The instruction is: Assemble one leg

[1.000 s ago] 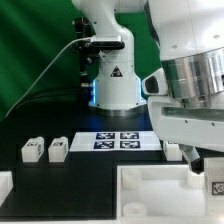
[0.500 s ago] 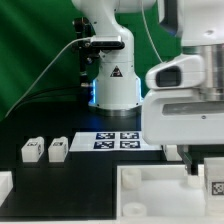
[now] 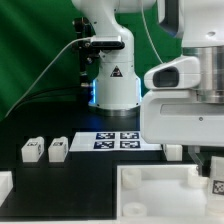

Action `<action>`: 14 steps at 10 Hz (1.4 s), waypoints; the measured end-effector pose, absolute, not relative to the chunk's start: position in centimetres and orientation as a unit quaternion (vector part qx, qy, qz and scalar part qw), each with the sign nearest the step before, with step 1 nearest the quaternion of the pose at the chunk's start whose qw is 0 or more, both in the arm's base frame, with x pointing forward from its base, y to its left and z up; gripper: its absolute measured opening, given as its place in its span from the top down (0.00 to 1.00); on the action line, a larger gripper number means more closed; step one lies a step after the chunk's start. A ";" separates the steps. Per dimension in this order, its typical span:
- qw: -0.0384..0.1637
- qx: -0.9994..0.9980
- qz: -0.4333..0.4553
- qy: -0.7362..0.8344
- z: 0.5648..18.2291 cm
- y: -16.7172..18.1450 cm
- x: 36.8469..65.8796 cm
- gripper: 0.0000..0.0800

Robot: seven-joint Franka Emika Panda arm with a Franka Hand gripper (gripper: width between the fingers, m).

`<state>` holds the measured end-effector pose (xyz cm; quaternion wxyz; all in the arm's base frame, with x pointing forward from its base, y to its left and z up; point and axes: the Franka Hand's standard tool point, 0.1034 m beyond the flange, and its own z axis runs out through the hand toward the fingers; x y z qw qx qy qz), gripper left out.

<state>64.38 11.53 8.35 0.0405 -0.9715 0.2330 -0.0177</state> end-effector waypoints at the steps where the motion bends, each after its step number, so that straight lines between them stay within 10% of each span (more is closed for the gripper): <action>1: 0.041 -0.959 -0.017 0.281 8.4 11.1 64.5 0.62; 9: 0.087 -0.693 0.048 0.714 7.9 10.4 63.3 0.63; 11: 0.090 -0.731 0.040 0.675 7.9 10.4 63.4 0.29; 14: 0.089 -0.894 0.025 0.439 8.1 11.3 63.3 0.20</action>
Offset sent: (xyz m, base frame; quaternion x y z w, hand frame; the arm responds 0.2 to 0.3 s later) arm -0.0095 -0.0121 -0.0056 0.0297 0.0015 0.4456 0.8947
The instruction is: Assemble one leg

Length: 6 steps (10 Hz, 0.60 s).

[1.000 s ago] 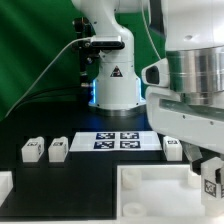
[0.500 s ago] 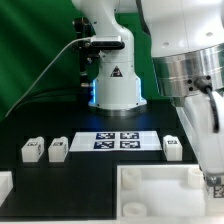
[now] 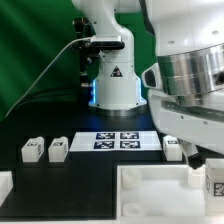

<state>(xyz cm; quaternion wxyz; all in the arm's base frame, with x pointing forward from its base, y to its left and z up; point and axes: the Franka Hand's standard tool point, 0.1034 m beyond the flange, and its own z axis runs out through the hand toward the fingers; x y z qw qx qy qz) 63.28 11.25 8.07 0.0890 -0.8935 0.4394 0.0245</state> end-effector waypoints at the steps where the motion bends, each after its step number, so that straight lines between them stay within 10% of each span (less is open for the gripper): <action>1: 0.088 -0.913 0.020 0.399 8.0 11.2 63.3 0.20; 6: 0.055 -0.996 -0.001 0.070 8.1 10.8 64.2 0.19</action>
Offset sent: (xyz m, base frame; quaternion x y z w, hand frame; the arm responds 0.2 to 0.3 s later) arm 0.0000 0.0000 0.0000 0.0000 0.0000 -0.1790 0.9838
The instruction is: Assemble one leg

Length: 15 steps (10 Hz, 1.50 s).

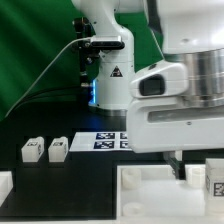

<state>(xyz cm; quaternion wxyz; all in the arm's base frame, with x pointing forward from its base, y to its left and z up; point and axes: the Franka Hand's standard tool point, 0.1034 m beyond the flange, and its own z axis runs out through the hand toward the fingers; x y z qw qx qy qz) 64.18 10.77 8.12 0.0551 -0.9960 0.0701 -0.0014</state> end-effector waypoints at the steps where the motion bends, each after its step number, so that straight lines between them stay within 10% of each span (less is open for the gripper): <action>1: 0.040 -0.999 -0.004 0.018 7.8 11.5 64.3 0.19; 6: 0.041 -0.987 0.003 0.156 7.7 11.4 64.2 0.64; 11: 0.034 -0.839 0.026 0.542 7.7 11.2 63.7 0.64; 15: 0.068 -0.638 0.080 0.762 7.5 10.2 63.4 0.63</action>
Offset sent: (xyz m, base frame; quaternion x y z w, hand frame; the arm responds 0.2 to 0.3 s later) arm 0.0000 0.0000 0.0000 0.0000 0.0000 0.0899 0.9960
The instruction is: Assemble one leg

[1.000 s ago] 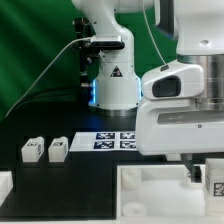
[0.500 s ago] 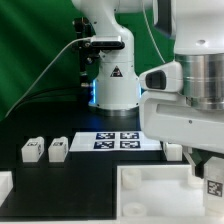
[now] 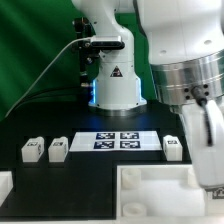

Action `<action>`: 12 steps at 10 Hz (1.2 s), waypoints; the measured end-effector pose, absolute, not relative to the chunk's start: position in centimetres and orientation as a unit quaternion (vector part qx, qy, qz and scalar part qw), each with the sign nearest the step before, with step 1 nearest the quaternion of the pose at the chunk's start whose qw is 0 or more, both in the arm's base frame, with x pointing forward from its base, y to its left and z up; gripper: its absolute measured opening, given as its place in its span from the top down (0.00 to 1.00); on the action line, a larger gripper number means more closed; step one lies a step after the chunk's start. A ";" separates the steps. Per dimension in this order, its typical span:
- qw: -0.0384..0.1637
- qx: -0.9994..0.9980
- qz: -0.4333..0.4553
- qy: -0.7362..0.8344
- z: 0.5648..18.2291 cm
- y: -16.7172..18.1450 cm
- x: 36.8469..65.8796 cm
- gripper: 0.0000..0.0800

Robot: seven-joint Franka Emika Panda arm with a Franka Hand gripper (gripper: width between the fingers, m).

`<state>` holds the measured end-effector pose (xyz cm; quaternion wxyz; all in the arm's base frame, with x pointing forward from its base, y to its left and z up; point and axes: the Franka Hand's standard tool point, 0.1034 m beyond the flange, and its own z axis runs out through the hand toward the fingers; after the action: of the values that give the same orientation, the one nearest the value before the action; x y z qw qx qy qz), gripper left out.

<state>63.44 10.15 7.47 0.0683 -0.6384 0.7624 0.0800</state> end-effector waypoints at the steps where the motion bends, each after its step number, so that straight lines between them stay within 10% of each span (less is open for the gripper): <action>1: 0.068 -0.643 0.079 0.759 7.5 10.2 63.4 0.63; 2: 0.068 -0.645 0.079 0.757 7.4 10.2 63.4 0.63; 4: 0.085 -0.727 0.040 0.680 6.7 10.6 63.6 0.28; 9: 0.089 -0.893 0.010 0.441 6.2 10.8 63.1 0.19; 12: 0.057 -0.986 -0.011 0.159 6.8 11.3 63.3 0.19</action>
Offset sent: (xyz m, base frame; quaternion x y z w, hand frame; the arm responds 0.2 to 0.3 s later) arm -0.0135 0.0128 -0.0184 0.0936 0.0482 -0.3203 0.9414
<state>63.34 11.26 6.76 0.0572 -0.9855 0.1593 -0.0110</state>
